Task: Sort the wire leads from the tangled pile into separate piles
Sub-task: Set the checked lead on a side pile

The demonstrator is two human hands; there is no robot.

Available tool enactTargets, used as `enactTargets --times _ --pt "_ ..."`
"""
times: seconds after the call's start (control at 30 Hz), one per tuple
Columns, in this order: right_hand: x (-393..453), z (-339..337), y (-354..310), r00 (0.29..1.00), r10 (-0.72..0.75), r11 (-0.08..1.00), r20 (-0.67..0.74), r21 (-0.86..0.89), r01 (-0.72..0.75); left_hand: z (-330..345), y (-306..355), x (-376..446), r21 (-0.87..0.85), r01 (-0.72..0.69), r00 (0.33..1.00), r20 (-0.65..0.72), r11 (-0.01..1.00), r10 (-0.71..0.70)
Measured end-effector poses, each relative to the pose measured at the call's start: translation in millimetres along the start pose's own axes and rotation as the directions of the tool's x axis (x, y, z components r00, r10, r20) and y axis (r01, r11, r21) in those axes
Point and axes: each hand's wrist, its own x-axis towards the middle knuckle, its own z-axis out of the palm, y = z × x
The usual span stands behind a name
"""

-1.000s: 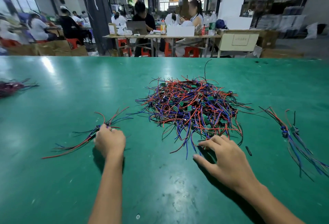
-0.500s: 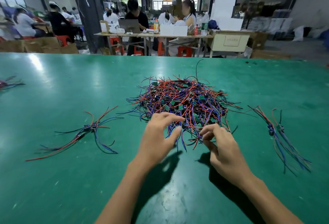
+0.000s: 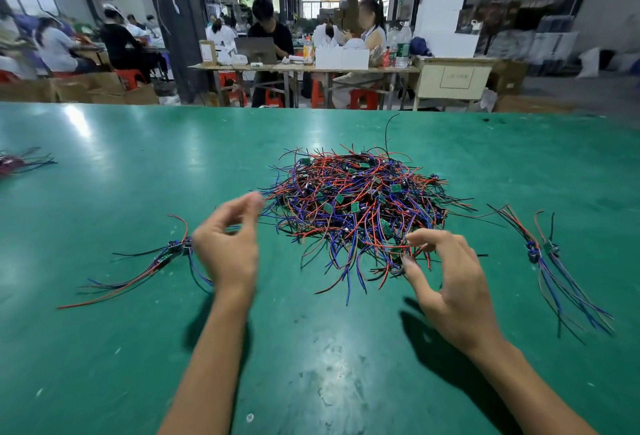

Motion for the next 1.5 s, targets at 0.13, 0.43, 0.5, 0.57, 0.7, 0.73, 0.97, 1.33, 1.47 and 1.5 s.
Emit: enactTargets --times 0.13,0.43,0.5,0.57,0.7,0.73,0.97,1.33,1.47,1.5 --pt "0 -3 14 0.968 0.239 0.944 0.081 -0.252 -0.212 -45 -22 24 0.312 0.180 0.913 -0.406 0.933 -0.040" --pt "3 -14 37 0.833 0.520 0.837 0.190 -0.306 -0.453 -23 -16 6 0.668 0.159 0.953 -0.295 0.727 0.063" --pt "4 -16 37 0.842 0.509 0.849 0.181 -0.265 -0.457 -4 -9 -9 0.652 -0.069 0.974 -0.119 0.755 0.192" --pt "3 -18 39 0.860 0.476 0.870 0.185 -0.237 -0.431 16 -4 -29 0.572 -0.300 0.949 0.094 0.764 0.302" --pt "5 -23 43 0.944 0.311 0.938 0.106 -0.197 -0.287 41 1 -73 0.372 -0.596 0.787 0.444 0.711 0.428" --pt "6 -24 42 0.956 0.286 0.951 0.064 -0.143 -0.275 45 1 -82 0.321 -0.643 0.737 0.506 0.695 0.449" --pt "17 -27 30 0.848 0.507 0.623 0.153 0.614 -0.484 51 -2 -106 0.107 -0.646 0.579 0.714 0.756 0.393" --pt "6 -1 10 0.903 0.371 0.694 0.215 0.582 -0.423 47 16 -82 -0.062 0.224 0.537 0.840 0.973 -0.070" --pt "-2 4 32 0.926 0.313 0.950 0.210 -0.073 -0.304 18 20 -26 -0.326 0.498 0.771 0.591 0.804 -0.238" --pt "-3 5 33 0.915 0.331 0.944 0.232 -0.096 -0.317 7 15 -14 -0.409 0.539 0.791 0.547 0.737 -0.275"
